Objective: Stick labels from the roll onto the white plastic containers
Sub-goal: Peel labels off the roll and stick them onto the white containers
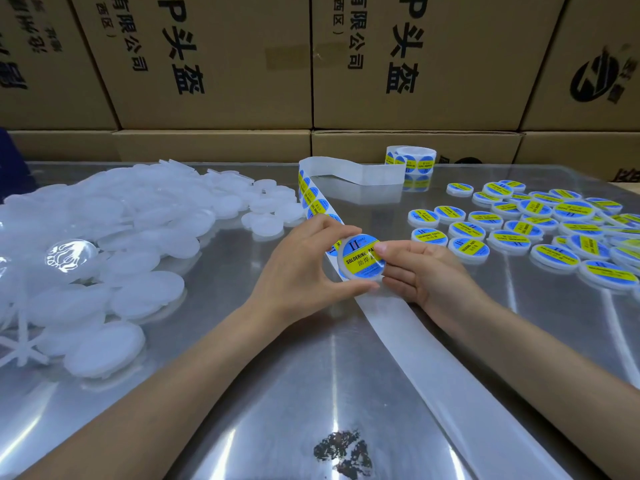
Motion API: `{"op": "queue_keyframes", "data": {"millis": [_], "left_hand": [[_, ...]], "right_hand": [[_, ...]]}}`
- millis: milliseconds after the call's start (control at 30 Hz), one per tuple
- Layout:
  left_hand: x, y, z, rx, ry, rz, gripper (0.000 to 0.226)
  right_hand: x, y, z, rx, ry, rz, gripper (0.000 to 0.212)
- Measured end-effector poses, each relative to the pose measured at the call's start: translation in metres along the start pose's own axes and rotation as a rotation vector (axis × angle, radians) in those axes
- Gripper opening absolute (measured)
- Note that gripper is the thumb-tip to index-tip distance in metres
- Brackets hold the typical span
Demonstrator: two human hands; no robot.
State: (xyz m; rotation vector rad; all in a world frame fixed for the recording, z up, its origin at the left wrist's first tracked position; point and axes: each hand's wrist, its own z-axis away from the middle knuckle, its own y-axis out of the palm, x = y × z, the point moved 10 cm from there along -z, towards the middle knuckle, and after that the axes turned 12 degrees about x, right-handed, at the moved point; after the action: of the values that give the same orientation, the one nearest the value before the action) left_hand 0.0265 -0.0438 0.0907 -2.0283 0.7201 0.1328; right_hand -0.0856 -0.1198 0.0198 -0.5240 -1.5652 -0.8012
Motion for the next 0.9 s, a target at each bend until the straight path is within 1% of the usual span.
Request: {"op": "queue_keyframes", "data": {"millis": [167,267,333,400,500,567,733,767,800,867,900], "left_hand": [[-0.001,-0.001,0.000,-0.006,-0.002,-0.005,0.059],[-0.002,-0.002,0.000,-0.013,-0.016,-0.004,0.058],[-0.003,-0.004,0.001,-0.026,-0.027,0.000,0.057],[-0.004,-0.007,0.001,-0.047,-0.029,-0.003,0.056],[-0.006,-0.011,0.001,-0.083,-0.026,-0.017,0.056],[-0.006,-0.012,0.001,-0.095,-0.026,-0.024,0.056],[-0.004,-0.012,0.001,-0.095,-0.025,-0.032,0.053],[-0.004,-0.011,0.001,-0.087,-0.023,-0.038,0.053],[-0.004,-0.010,0.001,-0.076,-0.020,-0.046,0.053],[-0.003,-0.009,0.002,-0.053,-0.011,-0.061,0.055],[-0.004,-0.008,0.002,-0.044,-0.006,-0.061,0.054]], "right_hand": [[0.000,0.000,0.000,-0.008,-0.010,0.005,0.008],[0.003,-0.001,0.001,-0.039,-0.038,0.040,0.006],[0.012,-0.002,0.002,-0.081,-0.101,0.125,0.003],[0.031,0.000,0.006,-0.121,-0.229,0.291,0.005],[0.051,0.010,0.013,-0.122,-0.388,0.442,0.006],[0.055,0.014,0.015,-0.107,-0.422,0.517,0.007],[0.053,0.023,0.012,-0.024,-0.391,0.633,0.011],[0.051,0.024,0.011,-0.007,-0.380,0.640,0.017],[0.049,0.024,0.009,0.013,-0.364,0.635,0.031],[0.044,0.023,0.005,0.058,-0.321,0.594,0.068],[0.041,0.022,0.004,0.071,-0.294,0.583,0.076]]}}
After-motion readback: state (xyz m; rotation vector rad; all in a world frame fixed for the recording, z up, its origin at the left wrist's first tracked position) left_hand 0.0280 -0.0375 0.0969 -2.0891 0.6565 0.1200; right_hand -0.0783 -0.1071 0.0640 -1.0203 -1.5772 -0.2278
